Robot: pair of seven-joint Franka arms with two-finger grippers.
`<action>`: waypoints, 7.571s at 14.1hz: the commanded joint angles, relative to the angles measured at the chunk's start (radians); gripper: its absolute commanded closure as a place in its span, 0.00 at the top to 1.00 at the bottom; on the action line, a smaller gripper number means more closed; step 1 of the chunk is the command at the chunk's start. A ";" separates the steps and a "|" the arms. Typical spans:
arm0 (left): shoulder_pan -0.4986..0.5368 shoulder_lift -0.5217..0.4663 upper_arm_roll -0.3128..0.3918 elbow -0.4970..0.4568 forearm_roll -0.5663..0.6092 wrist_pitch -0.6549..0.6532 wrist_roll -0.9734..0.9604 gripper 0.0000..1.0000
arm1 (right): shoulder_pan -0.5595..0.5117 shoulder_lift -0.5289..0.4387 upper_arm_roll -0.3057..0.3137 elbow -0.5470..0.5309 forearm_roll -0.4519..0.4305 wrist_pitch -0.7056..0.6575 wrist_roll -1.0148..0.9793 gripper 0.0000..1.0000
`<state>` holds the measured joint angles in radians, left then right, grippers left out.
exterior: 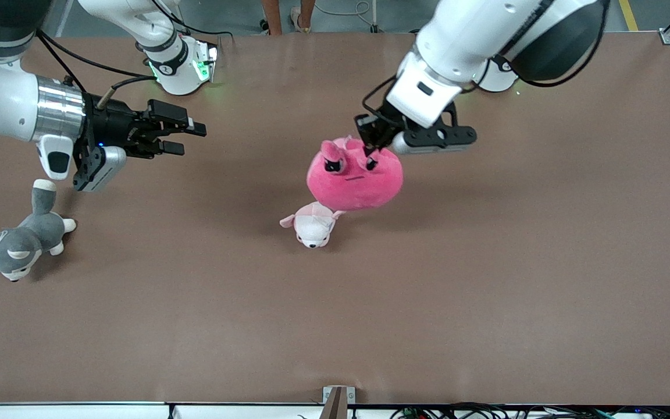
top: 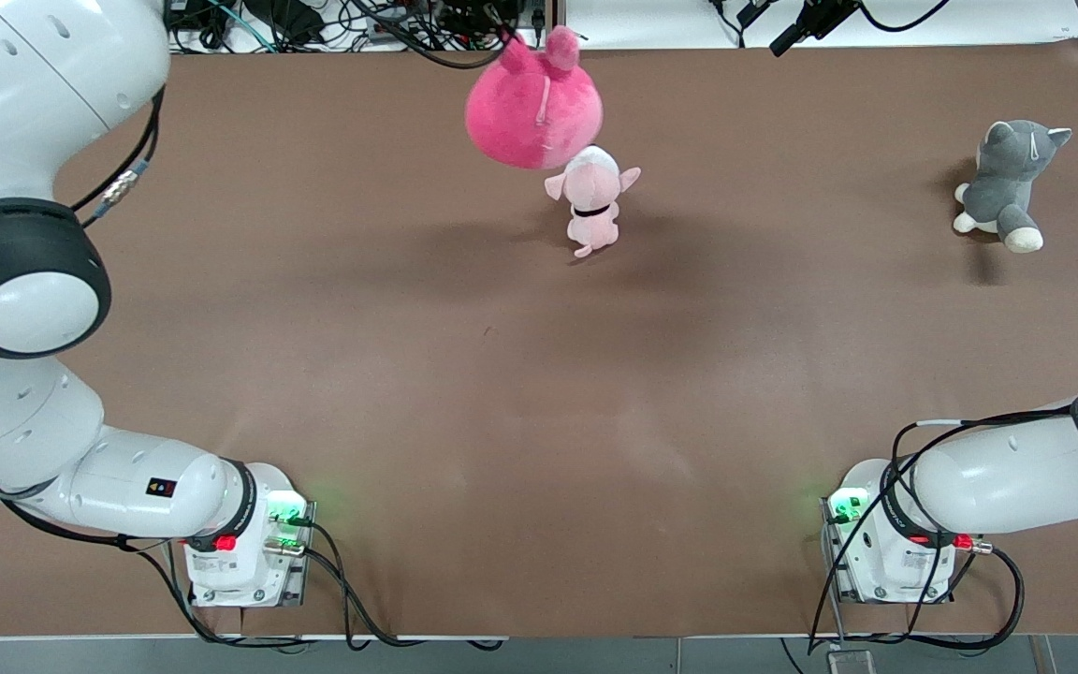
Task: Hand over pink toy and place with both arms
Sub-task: 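Lift the pink toy with the left gripper while the right gripper approaches, then close the right gripper on the pink toy beside the left gripper, then carry the pink toy with the right gripper while the left gripper withdraws, then lower the pink toy near the grey cat with the right gripper, then open the right gripper to release the pink toy on the table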
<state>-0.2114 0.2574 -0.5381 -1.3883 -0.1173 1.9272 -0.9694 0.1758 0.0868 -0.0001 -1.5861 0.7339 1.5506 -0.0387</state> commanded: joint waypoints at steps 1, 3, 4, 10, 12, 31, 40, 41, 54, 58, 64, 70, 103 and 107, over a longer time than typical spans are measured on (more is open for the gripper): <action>-0.052 0.049 0.001 0.043 -0.010 0.048 -0.124 0.00 | 0.039 -0.007 -0.009 -0.005 0.027 -0.001 0.041 0.82; -0.097 0.080 0.006 0.045 -0.009 0.137 -0.242 0.00 | 0.080 -0.007 -0.009 -0.002 0.065 0.006 0.106 0.81; -0.111 0.097 0.006 0.054 -0.009 0.179 -0.279 0.00 | 0.086 -0.005 -0.011 0.000 0.088 0.023 0.129 0.81; -0.161 0.174 0.007 0.087 -0.005 0.279 -0.354 0.00 | 0.140 0.042 -0.011 -0.002 0.078 0.103 0.135 0.79; -0.171 0.177 0.009 0.087 -0.004 0.282 -0.354 0.00 | 0.143 0.053 -0.011 -0.002 0.075 0.121 0.135 0.79; -0.177 0.192 0.010 0.081 0.002 0.282 -0.356 0.00 | 0.194 0.100 -0.011 -0.002 -0.002 0.221 0.128 0.66; -0.175 0.192 0.012 0.083 0.004 0.282 -0.356 0.00 | 0.202 0.119 -0.011 0.002 -0.045 0.261 0.123 0.58; -0.175 0.192 0.012 0.083 0.002 0.282 -0.356 0.00 | 0.202 0.119 -0.011 0.002 -0.051 0.261 0.123 0.57; -0.177 0.189 0.013 0.081 0.095 0.280 -0.367 0.98 | 0.197 0.116 -0.012 0.003 -0.073 0.246 0.128 0.00; -0.181 0.191 0.021 0.080 0.175 0.273 -0.356 1.00 | 0.185 0.107 -0.018 0.008 -0.079 0.203 0.100 0.00; -0.096 0.174 0.105 0.075 0.364 0.093 -0.101 1.00 | -0.023 0.107 -0.026 0.017 -0.111 0.121 -0.026 0.00; 0.116 0.160 0.107 0.074 0.372 -0.115 0.321 1.00 | -0.160 0.149 -0.026 0.017 -0.234 0.140 -0.144 0.00; 0.267 -0.356 0.382 -0.314 0.084 -0.379 0.926 1.00 | -0.389 0.476 -0.020 0.089 -0.153 0.039 -0.497 0.00; 0.267 -0.356 0.374 -0.311 0.088 -0.381 0.926 1.00 | -0.401 0.501 -0.021 0.087 -0.125 0.032 -0.556 0.01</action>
<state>0.0554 -0.0795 -0.1644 -1.6866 -0.0183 1.5521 -0.0593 -0.1980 0.5721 -0.0413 -1.5114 0.5893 1.6021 -0.5578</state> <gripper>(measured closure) 0.000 0.912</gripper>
